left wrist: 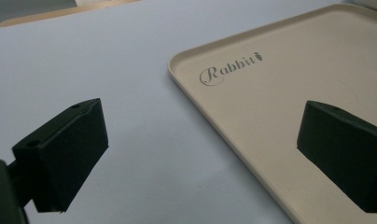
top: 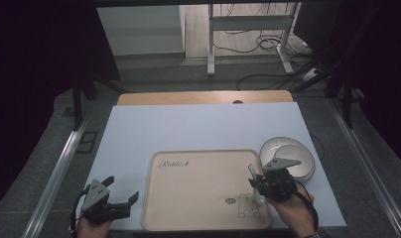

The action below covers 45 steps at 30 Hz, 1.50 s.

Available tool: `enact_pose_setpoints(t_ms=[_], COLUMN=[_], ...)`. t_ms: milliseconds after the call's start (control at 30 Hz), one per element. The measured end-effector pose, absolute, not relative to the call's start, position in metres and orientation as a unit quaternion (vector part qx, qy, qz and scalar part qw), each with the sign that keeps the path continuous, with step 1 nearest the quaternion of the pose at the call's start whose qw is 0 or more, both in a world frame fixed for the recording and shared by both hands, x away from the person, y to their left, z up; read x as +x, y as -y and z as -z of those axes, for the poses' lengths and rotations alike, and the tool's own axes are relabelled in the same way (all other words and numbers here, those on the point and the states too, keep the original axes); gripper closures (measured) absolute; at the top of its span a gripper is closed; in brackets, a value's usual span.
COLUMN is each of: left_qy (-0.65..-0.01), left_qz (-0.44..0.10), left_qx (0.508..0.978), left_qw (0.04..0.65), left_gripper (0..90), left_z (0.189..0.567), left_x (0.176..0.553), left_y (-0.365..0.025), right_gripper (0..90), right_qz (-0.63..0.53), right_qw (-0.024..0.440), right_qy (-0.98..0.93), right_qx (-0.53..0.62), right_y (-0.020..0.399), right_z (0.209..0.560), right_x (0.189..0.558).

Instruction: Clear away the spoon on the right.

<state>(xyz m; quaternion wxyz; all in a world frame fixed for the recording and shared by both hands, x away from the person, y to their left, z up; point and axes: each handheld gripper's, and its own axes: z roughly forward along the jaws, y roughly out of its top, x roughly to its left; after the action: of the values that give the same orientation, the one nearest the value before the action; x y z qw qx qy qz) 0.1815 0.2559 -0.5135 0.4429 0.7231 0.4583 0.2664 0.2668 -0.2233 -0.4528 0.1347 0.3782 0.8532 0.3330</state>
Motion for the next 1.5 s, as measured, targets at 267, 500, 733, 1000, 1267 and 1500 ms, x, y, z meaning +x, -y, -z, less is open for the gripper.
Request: enact_pose_setpoints(t_ms=[267,500,733,1000,1267,1500], left_qy=[-0.459,-0.459,-0.458,-0.458,-0.458,-0.458], left_qz=[-0.266,-0.266,-0.266,-0.266,-0.266,-0.267], left_qx=[0.723,0.723,0.723,0.723,0.723,0.723], left_qw=[0.443,0.443,0.443,0.443,0.442,0.442], left_gripper=[1.8,1.8,1.8,1.9,1.9,1.9], left_z=[0.514,0.514,0.514,0.514,0.514,0.514], left_x=[0.181,0.181,0.181,0.182,0.182,0.181], left_y=[-0.256,-0.256,-0.256,-0.256,-0.256,-0.256], right_gripper=[74.3,74.2,73.7,67.4,71.0,87.4], right_qz=[-0.325,-0.322,-0.319,-0.315,-0.315,-0.328], right_qw=[0.126,0.123,0.124,0.124,0.125,0.132], right_qy=[-0.856,-0.857,-0.858,-0.857,-0.855,-0.853], right_qx=[0.381,0.383,0.382,0.388,0.393,0.384], right_y=[0.221,0.218,0.218,0.221,0.225,0.222], right_z=[0.464,0.469,0.472,0.476,0.478,0.482], right_x=[0.269,0.27,0.272,0.275,0.277,0.278])
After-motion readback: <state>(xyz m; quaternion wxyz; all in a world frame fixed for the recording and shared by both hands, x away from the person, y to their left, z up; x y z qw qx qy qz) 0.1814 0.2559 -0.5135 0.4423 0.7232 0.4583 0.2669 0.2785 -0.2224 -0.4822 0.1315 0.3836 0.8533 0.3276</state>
